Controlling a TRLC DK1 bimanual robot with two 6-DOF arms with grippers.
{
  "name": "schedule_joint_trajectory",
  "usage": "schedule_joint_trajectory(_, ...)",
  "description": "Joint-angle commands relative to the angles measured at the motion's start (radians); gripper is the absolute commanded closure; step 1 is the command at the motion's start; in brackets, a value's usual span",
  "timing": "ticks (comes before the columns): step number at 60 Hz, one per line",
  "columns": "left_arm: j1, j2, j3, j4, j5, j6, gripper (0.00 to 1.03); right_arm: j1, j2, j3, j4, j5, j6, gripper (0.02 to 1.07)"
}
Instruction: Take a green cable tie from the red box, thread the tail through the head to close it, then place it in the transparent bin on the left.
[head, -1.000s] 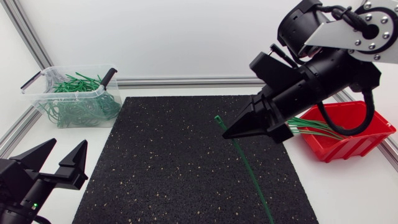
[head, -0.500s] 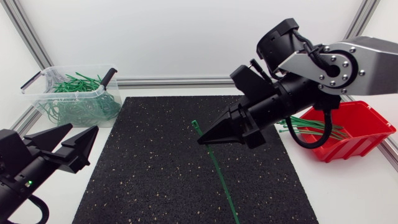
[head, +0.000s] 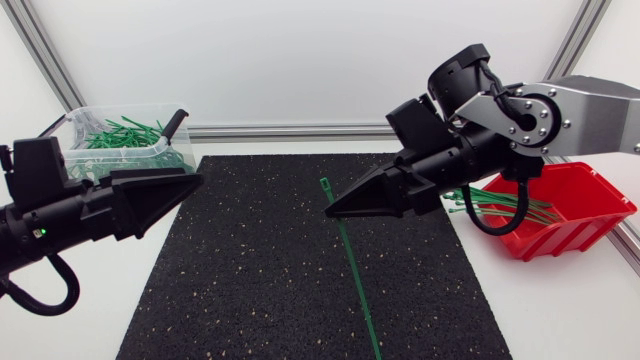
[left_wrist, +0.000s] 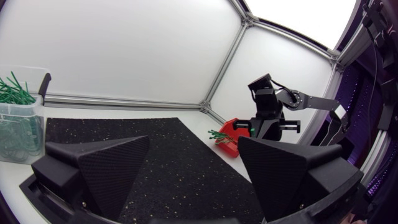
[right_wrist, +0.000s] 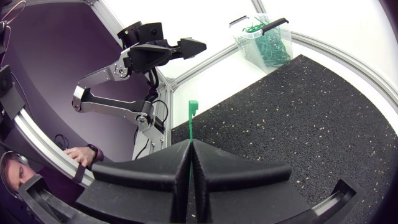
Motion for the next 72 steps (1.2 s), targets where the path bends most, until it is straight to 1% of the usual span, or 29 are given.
schedule_joint_trajectory(1,-0.005,0.061,0.072,0.017,0.080,-0.059,0.04,-0.006,0.027,-0.010,0.012,-0.030,0.021,1.01)
schedule_joint_trajectory(7,-0.005,0.109,0.099,0.045,0.169,-0.102,0.04,-0.006,0.045,0.005,0.014,-0.059,0.027,1.01)
schedule_joint_trajectory(10,-0.009,0.124,0.101,0.080,0.193,-0.126,0.04,-0.006,0.056,0.014,0.014,-0.076,0.031,1.01)
schedule_joint_trajectory(15,-0.038,0.144,0.095,0.132,0.207,-0.148,0.04,-0.006,0.064,0.025,0.022,-0.096,0.044,1.01)
schedule_joint_trajectory(24,-0.110,0.213,0.092,0.176,0.242,-0.148,0.04,-0.010,0.053,0.037,0.026,-0.121,0.064,1.01)
schedule_joint_trajectory(32,-0.190,0.250,0.110,0.193,0.245,-0.149,0.04,-0.010,0.059,0.048,0.031,-0.131,0.076,1.01)
schedule_joint_trajectory(37,-0.240,0.278,0.132,0.216,0.244,-0.160,0.04,-0.011,0.068,0.045,0.072,-0.136,0.113,1.01)
schedule_joint_trajectory(43,-0.274,0.330,0.159,0.241,0.242,-0.168,0.04,-0.016,0.081,0.039,0.124,-0.136,0.160,1.01)
schedule_joint_trajectory(52,-0.298,0.397,0.190,0.261,0.242,-0.172,0.04,-0.013,0.098,0.036,0.186,-0.136,0.220,1.01)
schedule_joint_trajectory(65,-0.318,0.417,0.190,0.281,0.241,-0.189,0.04,0.003,0.117,0.034,0.238,-0.135,0.269,1.01)
schedule_joint_trajectory(72,-0.328,0.428,0.201,0.281,0.241,-0.203,0.05,0.017,0.134,0.034,0.246,-0.135,0.272,1.01)
